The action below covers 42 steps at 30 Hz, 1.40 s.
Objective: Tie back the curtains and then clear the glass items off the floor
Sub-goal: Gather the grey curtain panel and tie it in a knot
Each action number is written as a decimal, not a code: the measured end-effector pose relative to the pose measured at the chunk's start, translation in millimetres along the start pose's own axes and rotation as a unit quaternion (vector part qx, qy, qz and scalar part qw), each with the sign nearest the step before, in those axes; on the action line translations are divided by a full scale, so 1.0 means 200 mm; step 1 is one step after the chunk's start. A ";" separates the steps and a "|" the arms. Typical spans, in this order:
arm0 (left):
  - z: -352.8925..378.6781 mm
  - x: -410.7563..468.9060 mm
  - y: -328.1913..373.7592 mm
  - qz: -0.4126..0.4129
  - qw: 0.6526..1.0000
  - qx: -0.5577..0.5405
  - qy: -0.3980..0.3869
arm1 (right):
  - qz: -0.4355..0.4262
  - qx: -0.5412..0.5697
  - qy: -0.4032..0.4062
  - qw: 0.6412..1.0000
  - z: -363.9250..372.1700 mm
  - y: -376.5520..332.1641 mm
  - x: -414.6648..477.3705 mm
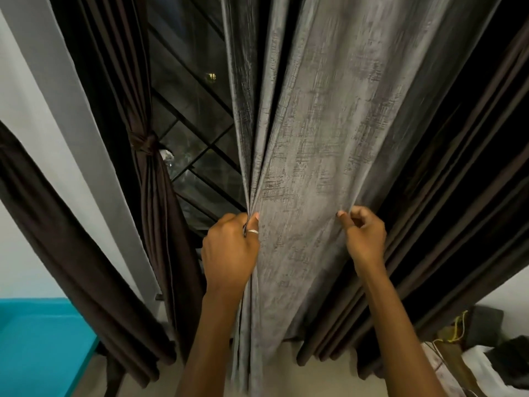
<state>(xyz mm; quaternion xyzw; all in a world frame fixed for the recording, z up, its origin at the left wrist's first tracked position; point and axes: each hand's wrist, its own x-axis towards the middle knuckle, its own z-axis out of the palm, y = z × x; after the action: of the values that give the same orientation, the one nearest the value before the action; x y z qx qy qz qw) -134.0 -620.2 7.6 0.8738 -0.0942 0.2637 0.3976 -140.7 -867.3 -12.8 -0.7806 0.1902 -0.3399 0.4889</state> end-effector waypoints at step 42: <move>0.07 -0.03 0.14 -0.009 0.995 -0.031 -0.090 | -0.040 -0.089 0.227 0.969 -0.14 -0.02 -0.19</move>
<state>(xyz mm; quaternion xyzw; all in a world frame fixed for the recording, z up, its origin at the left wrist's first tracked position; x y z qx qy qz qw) -145.1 -648.9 15.0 0.8821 -0.1300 0.1771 0.4167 -188.2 -859.6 -15.1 -0.7305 0.2940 -0.5092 0.3473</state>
